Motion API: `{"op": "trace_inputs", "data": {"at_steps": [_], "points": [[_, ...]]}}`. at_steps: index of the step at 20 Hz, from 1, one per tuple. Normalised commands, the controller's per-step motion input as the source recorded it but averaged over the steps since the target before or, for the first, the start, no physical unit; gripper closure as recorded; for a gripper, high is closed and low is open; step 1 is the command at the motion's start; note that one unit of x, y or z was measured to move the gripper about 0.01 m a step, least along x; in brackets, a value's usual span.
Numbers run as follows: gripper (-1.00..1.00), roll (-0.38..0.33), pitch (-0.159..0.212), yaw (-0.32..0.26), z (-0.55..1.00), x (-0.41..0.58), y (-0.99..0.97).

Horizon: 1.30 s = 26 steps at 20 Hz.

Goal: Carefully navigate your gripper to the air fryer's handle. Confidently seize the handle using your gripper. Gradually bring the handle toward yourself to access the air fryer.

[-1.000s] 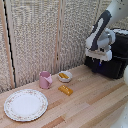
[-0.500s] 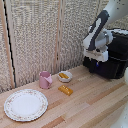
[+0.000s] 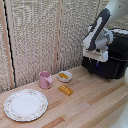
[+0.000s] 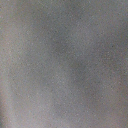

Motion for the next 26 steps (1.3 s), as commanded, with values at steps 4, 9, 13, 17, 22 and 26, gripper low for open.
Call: {"op": "trace_inputs", "data": {"at_steps": [4, 9, 13, 17, 22, 26], "points": [[1.00, -0.010, -0.035, -0.001, 0.21, -0.319, 0.89], [1.00, -0.001, -0.049, -0.002, 0.02, -0.287, 0.93], [1.00, -0.002, -0.060, -0.058, -0.07, -0.071, 0.74], [1.00, -0.052, -0.027, -0.104, -0.07, 0.029, 0.22], [1.00, -0.026, -0.025, -0.088, -0.01, 0.145, 0.09], [1.00, 0.019, -0.020, -0.058, -0.03, 0.094, 0.06]]}}
